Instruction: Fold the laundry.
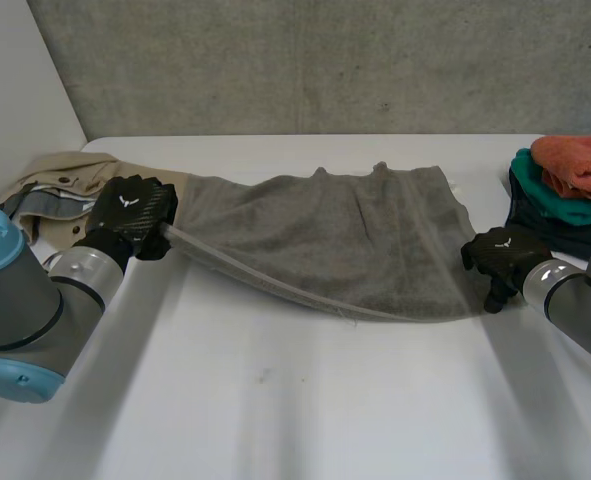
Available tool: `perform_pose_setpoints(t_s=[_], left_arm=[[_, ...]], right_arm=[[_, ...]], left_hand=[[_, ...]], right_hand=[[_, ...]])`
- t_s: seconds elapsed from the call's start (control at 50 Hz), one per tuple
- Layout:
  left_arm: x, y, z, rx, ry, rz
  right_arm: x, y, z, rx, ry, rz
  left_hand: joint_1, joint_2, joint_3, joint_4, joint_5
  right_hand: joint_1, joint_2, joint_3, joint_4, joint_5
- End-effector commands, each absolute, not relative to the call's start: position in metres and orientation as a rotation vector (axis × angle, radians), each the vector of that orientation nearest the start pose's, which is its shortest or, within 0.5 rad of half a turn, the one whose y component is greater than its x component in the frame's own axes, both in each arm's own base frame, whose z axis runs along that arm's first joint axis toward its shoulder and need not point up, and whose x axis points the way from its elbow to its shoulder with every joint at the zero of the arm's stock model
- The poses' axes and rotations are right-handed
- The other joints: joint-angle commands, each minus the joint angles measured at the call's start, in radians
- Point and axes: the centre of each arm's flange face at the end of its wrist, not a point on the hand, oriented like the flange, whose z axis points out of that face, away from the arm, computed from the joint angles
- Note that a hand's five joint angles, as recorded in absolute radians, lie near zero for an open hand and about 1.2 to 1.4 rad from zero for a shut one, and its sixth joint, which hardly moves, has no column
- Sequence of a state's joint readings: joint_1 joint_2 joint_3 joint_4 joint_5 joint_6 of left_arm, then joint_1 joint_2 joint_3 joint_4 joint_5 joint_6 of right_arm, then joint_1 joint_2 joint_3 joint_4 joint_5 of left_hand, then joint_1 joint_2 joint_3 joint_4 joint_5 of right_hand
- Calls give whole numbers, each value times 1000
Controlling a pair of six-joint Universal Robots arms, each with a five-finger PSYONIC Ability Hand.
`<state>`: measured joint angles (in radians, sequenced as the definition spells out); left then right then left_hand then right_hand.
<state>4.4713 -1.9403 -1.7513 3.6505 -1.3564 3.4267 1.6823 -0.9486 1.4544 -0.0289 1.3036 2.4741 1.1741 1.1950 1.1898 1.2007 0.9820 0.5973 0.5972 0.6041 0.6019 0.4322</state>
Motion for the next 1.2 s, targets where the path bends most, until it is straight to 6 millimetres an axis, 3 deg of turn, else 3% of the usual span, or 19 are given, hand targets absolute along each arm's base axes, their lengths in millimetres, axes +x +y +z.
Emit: perform_pose_setpoints(t_s=[0.02, 0.36, 0.48, 0.52, 0.54, 0.56, 0.7, 0.78, 0.86, 0.88, 0.92, 0.94, 0.98, 1.02, 1.1, 1.18, 1.2], left_arm=[[-231, -310, 179, 841, 2203, -2256], [-226, -312, 180, 819, 2216, -2247], [-225, -311, 180, 817, 2225, -2241], [-225, -311, 180, 812, 2226, -2240], [-225, -312, 180, 807, 2227, -2242], [-225, -312, 180, 805, 2230, -2241], [-225, -309, 180, 792, 2277, -2219], [-221, -302, 182, 801, 2325, -2160], [-211, -281, 184, 843, 2452, -1972], [-208, -266, 184, 909, 2518, -1838], [-205, -251, 182, 984, 2567, -1699], [-201, -235, 177, 1083, 2614, -1522], [-194, -214, 169, 1244, 2653, -1251], [-189, -208, 166, 1328, 2653, -1122], [-186, -222, 160, 1434, 2547, -1098], [-201, -260, 166, 1391, 2427, -1321], [-208, -280, 172, 1342, 2375, -1439]], right_arm=[[199, -353, 117, -1273, 2408, -1687], [204, -380, 116, -1228, 2346, -1861], [204, -391, 115, -1210, 2349, -1907], [204, -393, 115, -1203, 2357, -1913], [204, -395, 117, -1195, 2360, -1923], [203, -396, 118, -1187, 2364, -1922], [199, -391, 134, -1131, 2391, -1882], [187, -372, 153, -1136, 2489, -1728], [174, -335, 169, -1326, 2620, -1391], [164, -320, 175, -1425, 2671, -1225], [154, -306, 184, -1518, 2711, -1076], [144, -291, 193, -1624, 2724, -900], [140, -288, 198, -1666, 2725, -867], [137, -286, 200, -1732, 2717, -848], [140, -297, 200, -1743, 2720, -939], [156, -310, 196, -1748, 2695, -1049], [161, -320, 199, -1720, 2701, -1142]], left_hand=[[222, 201, 206, 196, 240], [222, 201, 206, 196, 240], [222, 201, 206, 196, 240], [222, 201, 206, 196, 240], [222, 201, 206, 196, 240], [222, 201, 206, 196, 240], [222, 201, 206, 196, 240], [222, 201, 206, 196, 240], [222, 201, 206, 196, 240], [222, 201, 206, 196, 240], [222, 201, 206, 196, 240], [222, 201, 206, 196, 240], [222, 201, 206, 196, 240], [222, 201, 206, 196, 240], [222, 201, 206, 196, 240], [222, 201, 206, 196, 240], [222, 201, 206, 196, 240]], right_hand=[[112, 112, 105, 107, 102], [167, 167, 160, 163, 158], [308, 308, 301, 303, 299], [431, 431, 424, 426, 421], [647, 647, 640, 642, 637], [794, 794, 787, 790, 785], [799, 799, 792, 794, 789], [799, 799, 792, 794, 789], [799, 799, 792, 794, 789], [799, 799, 792, 794, 789], [799, 799, 792, 794, 789], [799, 799, 792, 794, 789], [799, 799, 792, 794, 789], [799, 799, 792, 794, 789], [799, 799, 792, 794, 789], [799, 799, 792, 794, 789], [799, 799, 792, 794, 789]])
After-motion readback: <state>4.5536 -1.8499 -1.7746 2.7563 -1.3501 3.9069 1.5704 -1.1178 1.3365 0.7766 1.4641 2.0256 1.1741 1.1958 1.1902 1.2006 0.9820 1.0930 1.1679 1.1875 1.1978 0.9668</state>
